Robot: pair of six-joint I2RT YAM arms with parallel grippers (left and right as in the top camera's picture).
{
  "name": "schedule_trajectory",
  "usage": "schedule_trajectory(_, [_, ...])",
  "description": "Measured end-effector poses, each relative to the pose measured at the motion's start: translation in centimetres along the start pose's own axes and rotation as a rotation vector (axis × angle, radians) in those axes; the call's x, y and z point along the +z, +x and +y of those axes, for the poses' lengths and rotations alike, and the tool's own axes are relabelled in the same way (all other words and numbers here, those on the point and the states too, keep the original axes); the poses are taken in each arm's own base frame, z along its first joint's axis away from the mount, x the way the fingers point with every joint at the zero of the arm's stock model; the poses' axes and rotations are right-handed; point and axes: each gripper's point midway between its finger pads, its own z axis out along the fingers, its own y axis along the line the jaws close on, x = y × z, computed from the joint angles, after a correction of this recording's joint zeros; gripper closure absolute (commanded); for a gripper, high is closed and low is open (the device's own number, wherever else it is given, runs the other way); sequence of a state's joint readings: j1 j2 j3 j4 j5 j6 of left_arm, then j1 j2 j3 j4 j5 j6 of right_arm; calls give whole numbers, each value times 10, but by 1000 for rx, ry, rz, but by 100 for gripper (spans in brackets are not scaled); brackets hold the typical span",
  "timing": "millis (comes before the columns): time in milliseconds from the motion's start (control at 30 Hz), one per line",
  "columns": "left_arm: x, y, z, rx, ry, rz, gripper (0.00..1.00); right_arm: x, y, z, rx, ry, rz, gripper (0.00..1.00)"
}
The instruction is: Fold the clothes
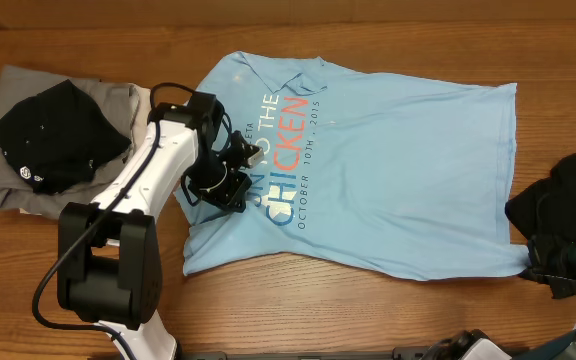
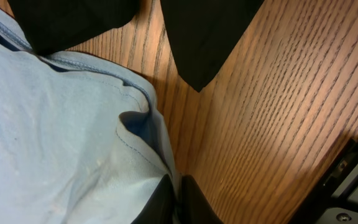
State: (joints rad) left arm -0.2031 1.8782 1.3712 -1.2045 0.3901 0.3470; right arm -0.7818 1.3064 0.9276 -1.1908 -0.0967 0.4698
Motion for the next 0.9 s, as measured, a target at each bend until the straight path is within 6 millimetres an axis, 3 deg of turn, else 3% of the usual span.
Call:
schedule_trajectory(100, [-1,3,-1,-7,5,13,96,0,0,0,0,0,0,94])
schedule_trajectory(400, [-6,2,-7,-16,26,15,96,0,-1,1,0,-4,-2,94])
schedule_trajectory(700, [-54,-49,-11,65,-27,-163,96,-1,-10,13,-1,-59,-36,96])
schedule_trajectory(900, [-58,-75,-15,166,-63,-251,96,-3,-25,29,21,-136,-90,96])
